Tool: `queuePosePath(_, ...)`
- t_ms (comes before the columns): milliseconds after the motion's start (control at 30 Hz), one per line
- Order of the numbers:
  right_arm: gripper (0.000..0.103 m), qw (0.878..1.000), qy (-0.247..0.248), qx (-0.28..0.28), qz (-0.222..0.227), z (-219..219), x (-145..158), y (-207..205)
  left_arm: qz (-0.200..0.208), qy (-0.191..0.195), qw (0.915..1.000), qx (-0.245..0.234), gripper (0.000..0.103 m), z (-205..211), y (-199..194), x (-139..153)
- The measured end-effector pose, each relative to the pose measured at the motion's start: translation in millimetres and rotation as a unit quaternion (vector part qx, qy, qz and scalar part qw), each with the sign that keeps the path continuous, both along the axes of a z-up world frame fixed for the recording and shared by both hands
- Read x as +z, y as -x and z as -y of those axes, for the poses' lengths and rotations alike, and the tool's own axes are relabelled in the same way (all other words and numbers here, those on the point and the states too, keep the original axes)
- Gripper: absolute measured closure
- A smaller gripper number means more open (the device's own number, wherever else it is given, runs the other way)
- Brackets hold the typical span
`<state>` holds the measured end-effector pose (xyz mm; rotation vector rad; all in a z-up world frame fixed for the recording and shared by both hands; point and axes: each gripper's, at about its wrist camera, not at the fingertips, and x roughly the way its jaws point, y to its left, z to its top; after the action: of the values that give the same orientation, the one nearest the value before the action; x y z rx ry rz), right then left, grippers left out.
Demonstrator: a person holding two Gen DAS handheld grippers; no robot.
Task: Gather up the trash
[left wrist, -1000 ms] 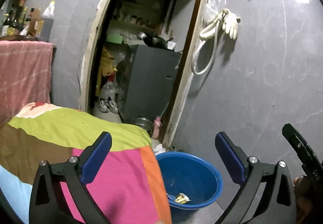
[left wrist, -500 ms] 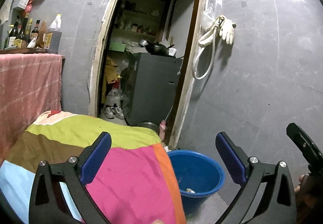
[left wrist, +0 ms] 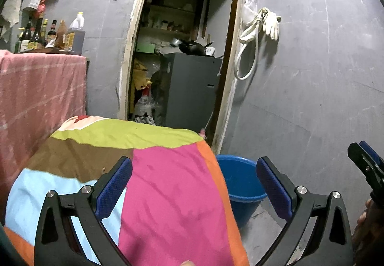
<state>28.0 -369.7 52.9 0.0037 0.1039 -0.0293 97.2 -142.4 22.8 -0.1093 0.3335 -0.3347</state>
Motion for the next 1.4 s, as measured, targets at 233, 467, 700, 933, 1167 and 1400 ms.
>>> queuePosePath(233,0.0,1.0,-0.001,-0.016,-0.001,-2.7,-8.7,14.2,0.007,-0.002,0.9999,0.008,0.002,-3.6,22.4,-8.0)
queuePosePath(467,0.0,0.999,0.022,-0.033,0.008,-7.5,-19.5,26.9,0.027,-0.018,0.9995,0.007,0.002,1.5,39.5,-18.2)
queuePosePath(700,0.0,0.997,0.048,-0.052,0.009,-13.0,-39.0,39.3,0.036,-0.023,0.9988,0.026,0.002,-4.9,50.5,-36.7)
queuePosePath(933,0.0,0.997,0.052,-0.06,-0.002,-12.8,-51.0,39.8,0.038,-0.026,0.9984,0.034,0.002,-6.1,57.3,-52.4)
queuePosePath(1167,0.0,0.997,0.052,-0.062,-0.02,-11.1,-56.5,30.8,0.034,-0.026,0.9979,0.049,0.002,-8.0,56.8,-60.8)
queuePosePath(1400,0.0,0.996,0.047,-0.066,-0.03,-7.1,-60.1,29.4,0.028,-0.03,0.9977,0.055,0.002,-9.1,53.2,-62.8)
